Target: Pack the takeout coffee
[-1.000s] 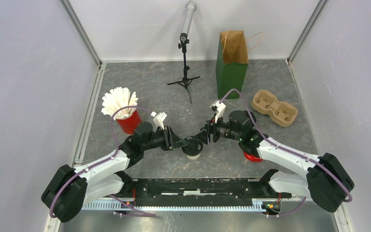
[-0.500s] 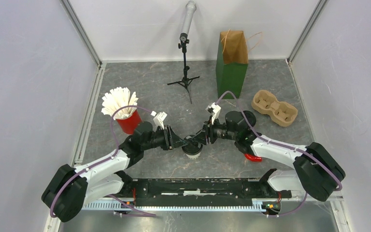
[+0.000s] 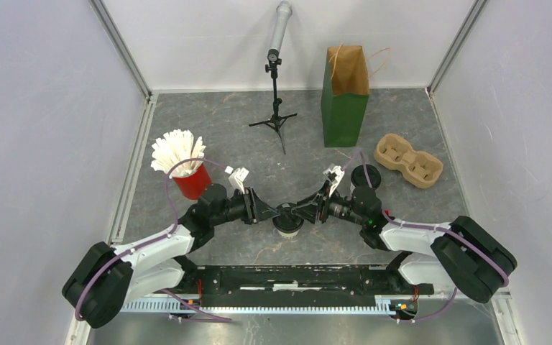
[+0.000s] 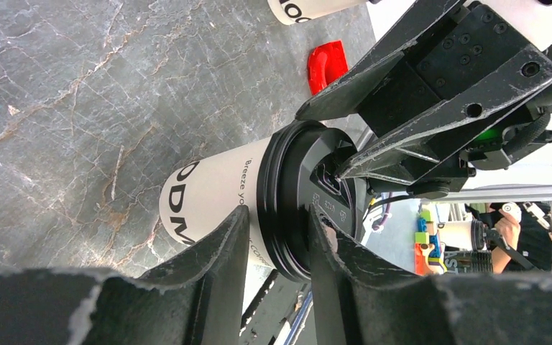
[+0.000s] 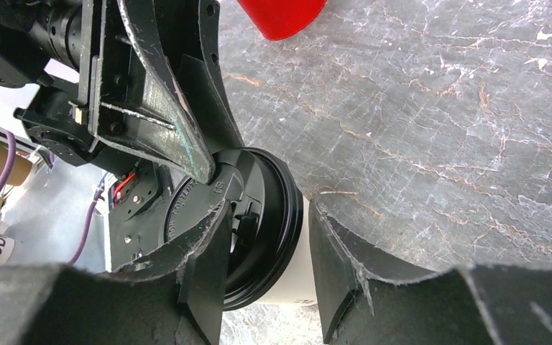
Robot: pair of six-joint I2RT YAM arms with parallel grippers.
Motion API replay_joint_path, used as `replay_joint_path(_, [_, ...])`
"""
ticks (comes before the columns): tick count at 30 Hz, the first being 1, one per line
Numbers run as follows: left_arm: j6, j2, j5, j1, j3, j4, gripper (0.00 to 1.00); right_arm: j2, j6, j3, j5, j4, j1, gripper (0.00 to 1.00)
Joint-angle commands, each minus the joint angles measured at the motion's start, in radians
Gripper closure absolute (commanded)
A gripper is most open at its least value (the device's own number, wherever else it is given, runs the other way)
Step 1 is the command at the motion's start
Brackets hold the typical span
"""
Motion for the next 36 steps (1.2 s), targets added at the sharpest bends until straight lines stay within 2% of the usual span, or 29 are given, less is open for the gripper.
replay_joint_path(1, [0.053, 0.000, -0.092, 0.007, -0.056, -0.185, 0.60, 0.063, -0.056, -0.112, 0.035, -0.128, -0.005, 0.52])
replay_joint_path(6, [0.060, -0.016, -0.105, 0.007, -0.060, -0.208, 0.61, 0.114, -0.038, -0.134, 0.026, -0.053, -0.004, 0.52])
replay_joint_path(11, [0.040, -0.027, -0.086, 0.007, -0.062, -0.178, 0.61, 0.072, -0.058, -0.108, 0.034, -0.116, -0.005, 0.51])
replay_joint_path(13, [0.028, -0.043, -0.053, 0.007, -0.028, -0.170, 0.59, 0.005, -0.061, -0.066, 0.029, -0.188, -0.005, 0.49])
replay_joint_path(18, [0.018, -0.093, -0.002, 0.009, 0.116, -0.222, 0.46, -0.163, -0.123, 0.126, 0.087, -0.471, -0.005, 0.29])
replay_joint_path(21, [0.038, -0.109, -0.008, 0.009, 0.210, -0.291, 0.40, -0.215, -0.176, 0.242, 0.114, -0.611, -0.005, 0.22])
replay_joint_path(26, [0.113, -0.086, -0.042, 0.008, 0.319, -0.420, 0.35, -0.289, -0.205, 0.280, 0.089, -0.707, -0.005, 0.19])
replay_joint_path(31, [0.126, -0.056, -0.025, 0.009, 0.323, -0.443, 0.34, -0.341, -0.227, 0.253, 0.091, -0.792, -0.005, 0.21])
replay_joint_path(36, [0.141, -0.024, -0.024, 0.009, 0.303, -0.442, 0.35, -0.356, -0.194, 0.219, 0.037, -0.789, -0.005, 0.22])
